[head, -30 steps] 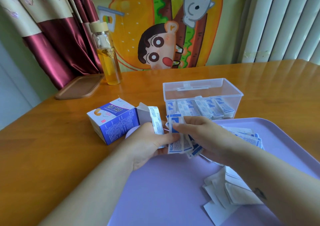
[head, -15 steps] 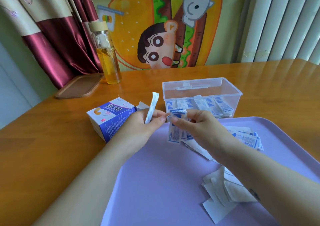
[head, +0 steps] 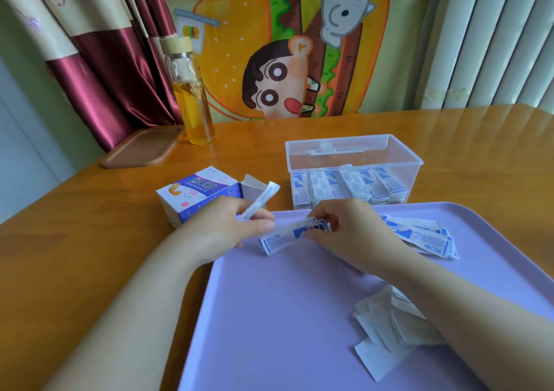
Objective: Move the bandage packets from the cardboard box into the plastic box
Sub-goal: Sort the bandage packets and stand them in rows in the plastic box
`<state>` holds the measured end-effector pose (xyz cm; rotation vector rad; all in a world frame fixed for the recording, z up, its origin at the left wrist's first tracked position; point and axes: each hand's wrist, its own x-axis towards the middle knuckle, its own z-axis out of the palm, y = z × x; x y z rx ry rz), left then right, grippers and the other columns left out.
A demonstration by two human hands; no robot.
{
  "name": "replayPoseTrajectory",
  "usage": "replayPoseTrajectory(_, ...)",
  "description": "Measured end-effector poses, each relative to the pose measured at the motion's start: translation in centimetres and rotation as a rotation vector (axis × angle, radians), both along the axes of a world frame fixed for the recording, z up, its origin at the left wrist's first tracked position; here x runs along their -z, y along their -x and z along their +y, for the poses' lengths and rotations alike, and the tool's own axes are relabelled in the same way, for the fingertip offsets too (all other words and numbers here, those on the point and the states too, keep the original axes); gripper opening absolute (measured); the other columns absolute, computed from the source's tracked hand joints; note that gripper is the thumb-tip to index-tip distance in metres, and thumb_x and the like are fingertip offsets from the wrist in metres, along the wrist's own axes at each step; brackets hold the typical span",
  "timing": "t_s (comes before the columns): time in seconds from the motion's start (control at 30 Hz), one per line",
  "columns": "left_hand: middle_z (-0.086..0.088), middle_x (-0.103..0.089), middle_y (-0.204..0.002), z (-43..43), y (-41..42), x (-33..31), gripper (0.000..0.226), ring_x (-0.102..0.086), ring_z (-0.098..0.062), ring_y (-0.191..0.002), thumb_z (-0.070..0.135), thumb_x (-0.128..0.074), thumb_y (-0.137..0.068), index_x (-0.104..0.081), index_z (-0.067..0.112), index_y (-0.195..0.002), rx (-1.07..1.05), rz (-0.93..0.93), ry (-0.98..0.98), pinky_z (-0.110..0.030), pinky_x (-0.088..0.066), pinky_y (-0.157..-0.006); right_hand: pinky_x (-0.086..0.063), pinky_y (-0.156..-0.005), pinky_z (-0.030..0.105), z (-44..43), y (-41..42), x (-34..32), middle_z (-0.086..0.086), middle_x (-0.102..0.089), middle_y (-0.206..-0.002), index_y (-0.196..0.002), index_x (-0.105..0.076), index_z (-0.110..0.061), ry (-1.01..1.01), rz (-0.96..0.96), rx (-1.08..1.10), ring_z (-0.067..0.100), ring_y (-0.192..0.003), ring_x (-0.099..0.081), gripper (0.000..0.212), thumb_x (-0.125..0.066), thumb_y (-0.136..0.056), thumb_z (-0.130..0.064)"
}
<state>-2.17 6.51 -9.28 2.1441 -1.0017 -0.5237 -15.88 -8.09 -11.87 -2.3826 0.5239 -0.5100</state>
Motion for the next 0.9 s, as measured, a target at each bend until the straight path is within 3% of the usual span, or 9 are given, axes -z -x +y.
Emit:
replayPoseTrajectory(0.13, 0.007, -0.067, -0.095, -0.4, 0.2, 0.7, 0.007, -0.061, -0.012, -0.083, 0.03, -0.066, -0.086, -0.067, 0.031, -0.093, 0.028, -0.057, -0.06, -0.014, -0.049, -0.059, -0.036, -0.051, 0.011, 0.2, 0.0, 0.0, -0.017, -0.048, -0.056, -0.077, -0.059, -0.029, 0.142, 0.043, -0.028, -0.006, -0.054, -0.046, 0.01, -0.066, -0.083, -0.026)
replayPoseTrajectory(0.27, 0.004, -0.067, -0.088, -0.4, 0.2, 0.7, 0.008, -0.062, -0.009, -0.074, 0.03, -0.066, -0.086, -0.067, 0.029, -0.094, 0.032, -0.073, -0.073, -0.011, -0.047, -0.056, -0.036, -0.051, 0.008, 0.4, -0.1, 0.3, -0.015, -0.059, -0.076, -0.087, -0.065, -0.026, 0.122, 0.065, -0.077, -0.006, -0.053, -0.047, 0.005, -0.067, -0.083, -0.024)
replayPoseTrajectory(0.43, 0.006, -0.066, -0.078, -0.4, 0.1, 0.9, 0.01, -0.06, -0.006, -0.067, 0.034, -0.065, -0.086, -0.068, 0.03, -0.094, 0.052, -0.117, -0.127, -0.01, -0.042, -0.051, -0.037, -0.054, 0.005, 0.5, 0.1, 0.1, -0.022, -0.051, -0.074, -0.108, -0.066, -0.026, 0.069, 0.105, -0.079, -0.006, -0.057, -0.046, 0.026, -0.069, -0.081, -0.025)
replayPoseTrajectory(0.57, 0.003, -0.062, -0.071, -0.7, 0.3, 1.4, 0.014, -0.058, -0.005, -0.061, 0.037, -0.064, -0.087, -0.068, 0.026, -0.095, 0.074, -0.078, -0.12, -0.014, -0.046, -0.053, -0.037, -0.057, 0.002, 0.6, 0.2, -0.1, -0.025, -0.05, -0.066, -0.101, -0.071, -0.022, 0.06, 0.114, -0.106, -0.017, -0.056, -0.048, 0.019, -0.066, -0.082, -0.02)
replayPoseTrajectory(0.67, 0.004, -0.062, -0.069, -0.8, 0.3, 1.5, 0.015, -0.058, -0.005, -0.06, 0.039, -0.06, -0.088, -0.065, 0.025, -0.09, 0.05, -0.087, -0.101, -0.014, -0.046, -0.053, -0.038, -0.052, 0.006, 0.6, 0.2, -0.3, -0.02, -0.057, -0.061, -0.089, -0.072, -0.021, 0.047, 0.087, -0.1, -0.009, -0.054, -0.051, 0.009, -0.066, -0.082, -0.019)
replayPoseTrajectory(0.8, 0.007, -0.059, -0.061, -0.9, 0.7, 0.5, 0.015, -0.057, 0.005, -0.052, 0.037, -0.057, -0.091, -0.061, 0.029, -0.079, -0.032, -0.073, 0.105, -0.013, -0.047, -0.055, -0.034, -0.045, 0.007, 0.4, 0.4, -1.7, -0.02, -0.056, -0.048, -0.074, -0.067, -0.019, -0.236, -0.106, -0.048, -0.002, -0.042, -0.048, 0.009, -0.069, -0.082, -0.018)
replayPoseTrajectory(0.9, 0.004, -0.057, -0.057, -1.7, 1.7, -1.1, 0.018, -0.054, 0.002, -0.047, 0.033, -0.056, -0.092, -0.06, 0.028, -0.074, -0.075, -0.031, 0.322, -0.012, -0.047, -0.055, -0.04, -0.052, 0.014, -0.1, 0.4, -4.0, -0.01, -0.06, -0.051, -0.074, -0.066, -0.017, -0.52, -0.272, -0.049, 0.0, -0.046, -0.052, 0.012, -0.067, -0.084, -0.011)
